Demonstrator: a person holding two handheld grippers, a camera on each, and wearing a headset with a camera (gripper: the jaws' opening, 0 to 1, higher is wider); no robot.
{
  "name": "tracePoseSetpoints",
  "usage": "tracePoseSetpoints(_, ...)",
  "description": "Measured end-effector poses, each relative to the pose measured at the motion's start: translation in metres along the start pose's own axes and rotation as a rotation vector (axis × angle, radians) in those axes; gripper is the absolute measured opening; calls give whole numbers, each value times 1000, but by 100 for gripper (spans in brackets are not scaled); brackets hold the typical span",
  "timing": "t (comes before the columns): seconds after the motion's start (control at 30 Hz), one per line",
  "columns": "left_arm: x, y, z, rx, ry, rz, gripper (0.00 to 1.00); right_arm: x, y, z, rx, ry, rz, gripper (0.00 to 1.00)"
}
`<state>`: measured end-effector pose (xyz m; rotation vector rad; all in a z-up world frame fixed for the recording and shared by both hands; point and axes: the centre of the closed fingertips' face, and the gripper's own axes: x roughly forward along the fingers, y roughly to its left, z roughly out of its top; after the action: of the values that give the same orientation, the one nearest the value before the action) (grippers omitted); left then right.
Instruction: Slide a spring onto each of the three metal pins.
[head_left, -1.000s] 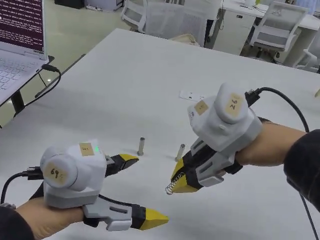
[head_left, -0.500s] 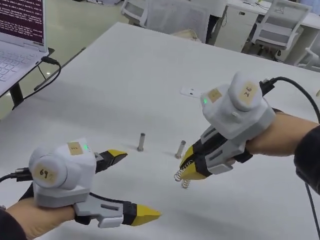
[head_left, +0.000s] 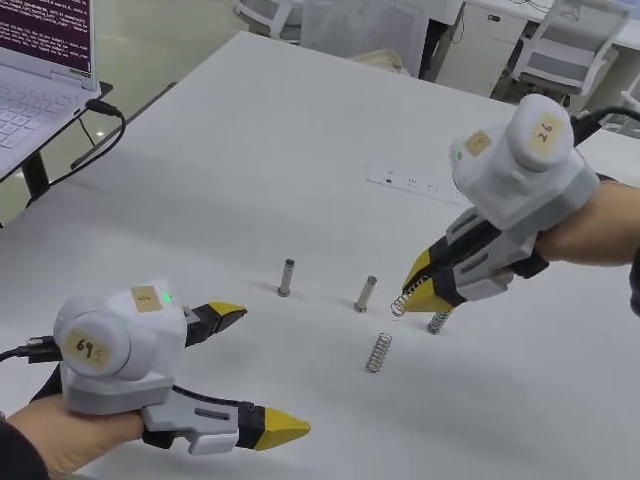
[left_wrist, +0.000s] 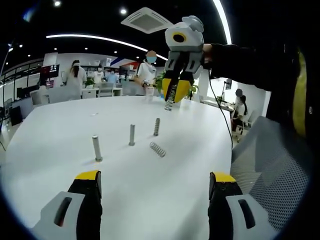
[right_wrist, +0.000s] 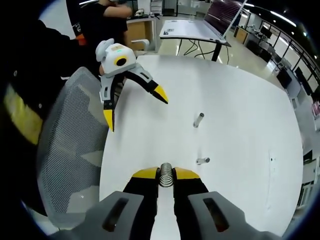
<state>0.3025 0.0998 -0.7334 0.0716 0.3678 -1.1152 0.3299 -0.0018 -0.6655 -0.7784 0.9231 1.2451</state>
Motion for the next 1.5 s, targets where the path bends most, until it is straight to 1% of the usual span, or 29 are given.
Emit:
tracePoseSetpoints(0.03, 0, 0, 0, 0, 0, 0, 86, 0, -1, -1, 0, 4, -1, 8)
tracePoseSetpoints(0.1, 0, 1, -1, -2, 2, 2, 85, -1, -9, -3, -6, 29, -6, 8)
tracePoseSetpoints(0.2, 0, 3, -2, -1, 5, 7, 85, 0, -17, -2, -18, 50, -10, 8)
tracePoseSetpoints(0.33, 1, 4, -4, -8, 4, 7, 84, 5, -29, -1, -32, 85, -15, 8)
tracePoseSetpoints(0.5, 0, 5, -6, -12, 6, 11, 84, 12, -40, 4, -47, 106, -12, 8)
tracePoseSetpoints(0.53, 0, 5, -6, -13, 6, 11, 84, 13, -41, 4, -48, 109, -12, 8)
tracePoseSetpoints(0.63, 1, 6, -6, -15, 6, 12, 83, 19, -52, 4, -51, 126, -10, 8)
tracePoseSetpoints(0.8, 1, 6, -8, -18, 9, 13, 83, 29, -62, 2, -56, 145, -10, 8)
tracePoseSetpoints(0.97, 0, 8, -11, -26, 12, 19, 83, 39, -67, -1, -62, 156, -6, 8)
tracePoseSetpoints(1.13, -1, 9, -14, -33, 20, 19, 82, 47, -68, -2, -67, 162, 0, 8)
tracePoseSetpoints(1.3, -1, 9, -16, -33, 27, 17, 81, 52, -72, -5, -66, 165, -6, 8)
tracePoseSetpoints(1.5, -1, 9, -18, -33, 35, 15, 80, 57, -72, -10, -63, 176, 1, 8)
